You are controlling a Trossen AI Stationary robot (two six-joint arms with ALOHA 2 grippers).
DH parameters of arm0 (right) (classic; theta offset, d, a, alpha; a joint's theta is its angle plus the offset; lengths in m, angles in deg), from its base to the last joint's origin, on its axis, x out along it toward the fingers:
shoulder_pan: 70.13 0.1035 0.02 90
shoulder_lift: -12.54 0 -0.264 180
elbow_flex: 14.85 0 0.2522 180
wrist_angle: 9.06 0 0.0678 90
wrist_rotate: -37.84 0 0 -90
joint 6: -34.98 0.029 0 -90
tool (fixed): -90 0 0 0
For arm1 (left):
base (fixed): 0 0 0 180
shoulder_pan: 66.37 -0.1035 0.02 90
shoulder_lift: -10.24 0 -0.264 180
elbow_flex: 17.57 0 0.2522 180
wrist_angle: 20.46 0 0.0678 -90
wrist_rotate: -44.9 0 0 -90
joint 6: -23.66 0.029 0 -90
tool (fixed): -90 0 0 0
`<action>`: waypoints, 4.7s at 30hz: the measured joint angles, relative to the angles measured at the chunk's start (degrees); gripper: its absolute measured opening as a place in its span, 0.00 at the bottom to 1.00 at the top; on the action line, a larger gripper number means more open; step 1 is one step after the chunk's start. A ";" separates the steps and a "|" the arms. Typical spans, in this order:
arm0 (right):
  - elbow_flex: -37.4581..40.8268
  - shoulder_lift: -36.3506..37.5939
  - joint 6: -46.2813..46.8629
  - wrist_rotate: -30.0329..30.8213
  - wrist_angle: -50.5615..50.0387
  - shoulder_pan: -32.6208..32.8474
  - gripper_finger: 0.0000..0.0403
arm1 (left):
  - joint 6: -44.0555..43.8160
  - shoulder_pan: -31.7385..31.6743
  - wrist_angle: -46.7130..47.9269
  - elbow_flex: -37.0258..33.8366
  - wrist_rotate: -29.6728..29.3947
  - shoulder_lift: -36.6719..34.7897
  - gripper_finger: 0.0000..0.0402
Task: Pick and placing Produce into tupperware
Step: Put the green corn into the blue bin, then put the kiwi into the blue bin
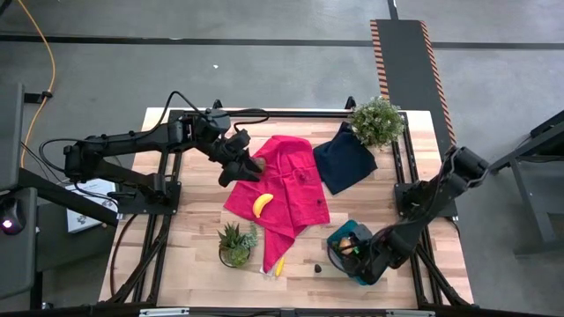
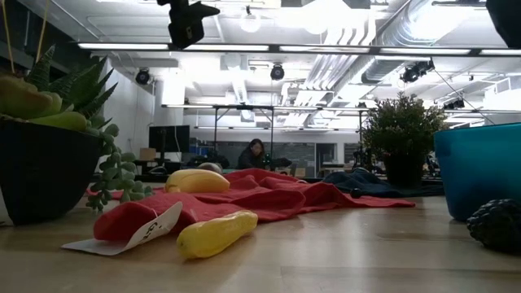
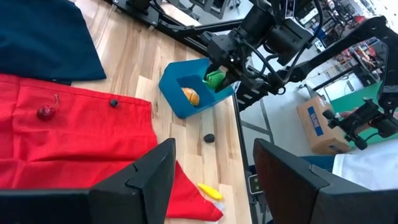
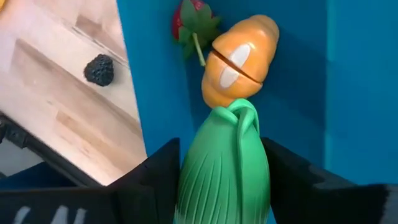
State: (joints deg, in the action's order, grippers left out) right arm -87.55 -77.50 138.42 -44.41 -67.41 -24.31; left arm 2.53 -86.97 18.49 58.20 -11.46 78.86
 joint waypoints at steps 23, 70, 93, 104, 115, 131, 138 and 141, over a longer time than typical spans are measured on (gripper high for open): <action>0.00 -3.08 4.78 -0.96 -0.93 0.35 0.42 | 0.13 0.00 0.54 0.00 0.05 0.00 0.51; -4.42 16.50 -3.19 26.57 -12.27 0.20 0.58 | 1.20 -0.02 5.37 -0.04 -8.49 -10.31 0.51; -4.42 39.84 -26.97 42.01 -11.46 0.17 0.58 | -1.80 -0.02 7.96 0.00 -12.32 -16.00 0.51; -4.42 47.89 -37.63 44.76 -10.20 0.18 0.58 | -4.91 -0.02 12.66 0.00 -17.55 -18.51 0.51; -4.42 56.41 -46.97 44.92 -7.51 0.18 0.58 | -10.86 0.00 17.50 -0.01 -27.99 -18.88 0.51; -4.42 63.06 -55.91 46.52 -7.00 0.17 0.58 | -29.79 0.00 17.02 1.24 -37.98 -8.46 0.51; -4.42 63.93 -55.94 43.65 -9.28 0.18 0.58 | -30.30 0.00 20.42 8.08 -37.53 -0.39 0.51; -4.42 63.93 -55.48 42.59 -10.56 0.20 0.58 | -30.36 0.00 25.78 11.24 -38.03 3.38 0.51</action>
State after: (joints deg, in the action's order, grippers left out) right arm -91.97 -13.56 82.94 -1.83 -77.97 -24.11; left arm -27.83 -86.97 44.27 69.44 -49.50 82.24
